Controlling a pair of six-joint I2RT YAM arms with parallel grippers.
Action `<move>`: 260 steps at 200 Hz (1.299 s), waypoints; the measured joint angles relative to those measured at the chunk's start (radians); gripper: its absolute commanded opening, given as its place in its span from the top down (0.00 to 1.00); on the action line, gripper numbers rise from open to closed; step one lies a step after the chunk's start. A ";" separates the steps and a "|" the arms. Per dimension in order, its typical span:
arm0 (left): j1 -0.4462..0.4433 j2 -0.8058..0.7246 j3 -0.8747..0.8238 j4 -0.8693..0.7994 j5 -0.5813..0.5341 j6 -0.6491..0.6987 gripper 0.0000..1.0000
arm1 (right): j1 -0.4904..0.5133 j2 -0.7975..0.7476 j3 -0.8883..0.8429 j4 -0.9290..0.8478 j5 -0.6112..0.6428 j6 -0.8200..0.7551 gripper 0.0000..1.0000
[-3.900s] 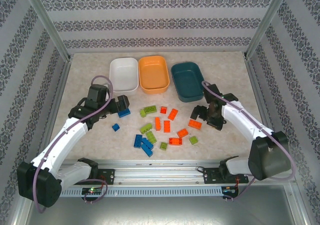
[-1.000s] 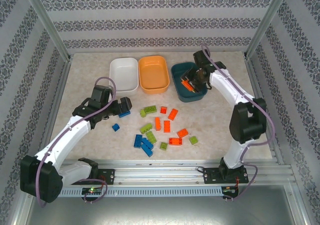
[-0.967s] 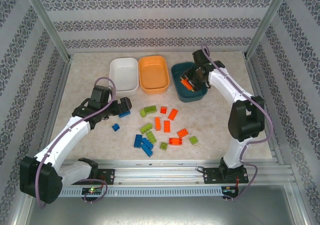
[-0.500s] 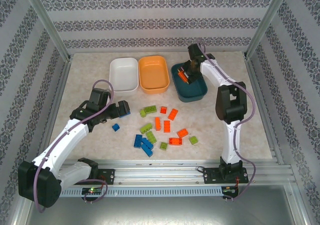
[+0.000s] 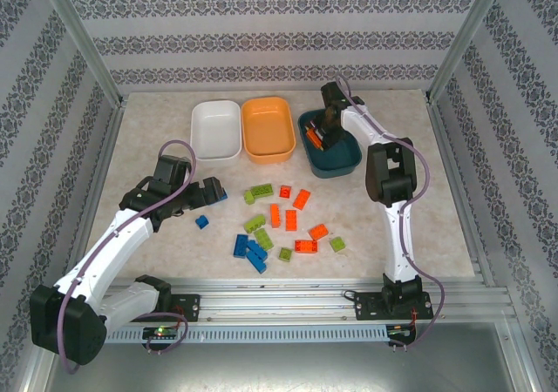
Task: Sort the legos into containers by color
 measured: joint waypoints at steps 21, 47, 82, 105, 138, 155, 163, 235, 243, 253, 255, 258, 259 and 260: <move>0.004 0.000 0.000 0.000 0.000 0.000 0.00 | 0.000 0.011 0.011 -0.003 -0.001 0.007 0.28; 0.005 0.000 0.000 0.000 0.000 0.000 0.00 | 0.000 0.016 0.014 -0.006 -0.004 0.006 0.23; 0.005 0.014 0.000 0.001 0.001 0.000 0.00 | 0.000 0.013 0.023 -0.011 -0.002 -0.014 0.22; 0.005 0.029 0.000 0.002 0.004 0.000 0.00 | 0.000 -0.013 0.023 -0.021 0.002 -0.056 0.22; 0.006 0.067 0.008 0.005 0.018 0.008 0.00 | 0.000 -0.124 0.023 -0.065 0.006 -0.171 0.20; 0.005 0.087 0.013 0.012 0.030 0.015 0.00 | 0.002 -0.214 0.021 -0.109 0.012 -0.262 0.20; 0.005 0.095 0.013 0.013 0.034 0.019 0.00 | 0.004 -0.267 0.010 -0.129 0.014 -0.316 0.20; 0.006 0.277 0.085 -0.015 0.011 0.134 0.00 | 0.135 -0.722 -0.569 -0.257 0.005 -0.572 0.20; 0.006 0.314 0.105 -0.019 0.007 0.145 0.00 | 0.156 -0.747 -0.649 -0.257 -0.002 -0.571 0.20; 0.006 0.359 0.131 -0.024 0.000 0.151 0.00 | 0.176 -0.767 -0.728 -0.256 -0.010 -0.566 0.20; 0.006 0.369 0.136 -0.024 0.000 0.151 0.00 | 0.179 -0.771 -0.742 -0.256 -0.012 -0.565 0.19; 0.007 0.381 0.143 -0.026 -0.002 0.150 0.00 | 0.183 -0.776 -0.760 -0.256 -0.012 -0.560 0.19; 0.007 0.384 0.145 -0.026 -0.003 0.150 0.00 | 0.185 -0.778 -0.768 -0.256 -0.013 -0.559 0.19; 0.008 0.389 0.149 -0.027 -0.004 0.150 0.00 | 0.186 -0.779 -0.772 -0.256 -0.013 -0.559 0.19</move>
